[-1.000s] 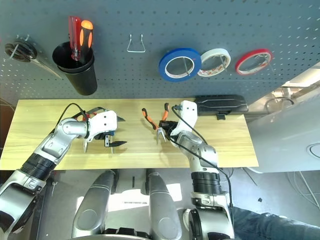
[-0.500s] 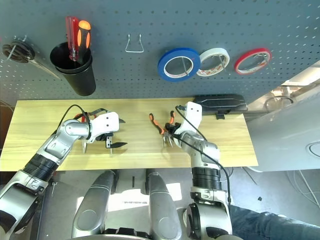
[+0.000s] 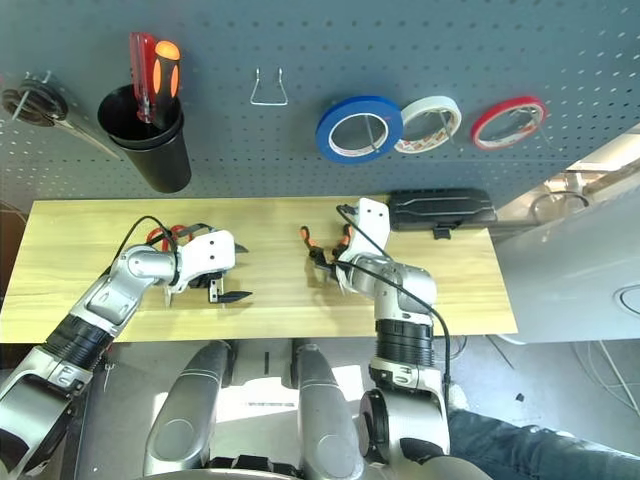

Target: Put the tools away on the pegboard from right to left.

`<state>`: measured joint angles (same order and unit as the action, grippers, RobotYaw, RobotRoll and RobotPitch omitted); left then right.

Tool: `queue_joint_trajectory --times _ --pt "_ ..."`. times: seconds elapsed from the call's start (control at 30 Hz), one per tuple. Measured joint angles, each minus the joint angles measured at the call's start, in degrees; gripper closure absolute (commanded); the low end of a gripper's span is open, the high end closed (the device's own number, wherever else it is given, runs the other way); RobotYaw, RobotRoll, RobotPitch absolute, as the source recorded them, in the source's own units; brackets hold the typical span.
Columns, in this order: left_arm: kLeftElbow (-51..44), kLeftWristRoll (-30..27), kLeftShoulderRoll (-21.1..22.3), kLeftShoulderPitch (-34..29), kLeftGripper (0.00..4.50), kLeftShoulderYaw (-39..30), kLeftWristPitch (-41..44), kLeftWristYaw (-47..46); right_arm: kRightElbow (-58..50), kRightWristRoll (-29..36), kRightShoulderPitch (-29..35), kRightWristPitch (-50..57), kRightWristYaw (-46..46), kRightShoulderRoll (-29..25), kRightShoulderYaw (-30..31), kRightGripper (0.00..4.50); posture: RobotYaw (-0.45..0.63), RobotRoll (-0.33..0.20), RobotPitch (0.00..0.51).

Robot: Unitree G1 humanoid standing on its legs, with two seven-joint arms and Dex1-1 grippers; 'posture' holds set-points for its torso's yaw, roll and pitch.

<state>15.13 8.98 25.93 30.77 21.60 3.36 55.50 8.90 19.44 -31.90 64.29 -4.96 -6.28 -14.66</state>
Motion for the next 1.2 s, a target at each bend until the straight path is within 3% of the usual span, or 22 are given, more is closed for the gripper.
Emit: queue_joint_trajectory --times 0.47,1.0,1.1,1.2 --pt "-1.47 -0.63 0.22 -0.37 0.0 -0.48 1.93 0.59 3.42 -4.41 -1.08 -0.49 0.05 -1.67 0.95 0.02 0.14 0.0 0.409" --pt "-1.88 -0.68 -0.29 -0.75 0.0 -0.47 3.0 0.62 11.34 -8.12 -3.59 -8.83 4.53 -2.12 6.09 0.03 0.15 0.0 0.416" --pt "-2.01 -0.7 -0.29 -0.79 0.0 -0.47 3.0 0.59 12.05 -8.32 -3.97 -9.22 5.3 -2.2 6.57 0.61 0.15 0.0 0.416" --pt "-2.36 -0.76 -0.41 -0.82 0.0 -0.47 3.0 0.51 12.11 -8.41 -4.35 -9.15 6.12 -2.19 7.55 1.62 0.15 0.0 0.416"
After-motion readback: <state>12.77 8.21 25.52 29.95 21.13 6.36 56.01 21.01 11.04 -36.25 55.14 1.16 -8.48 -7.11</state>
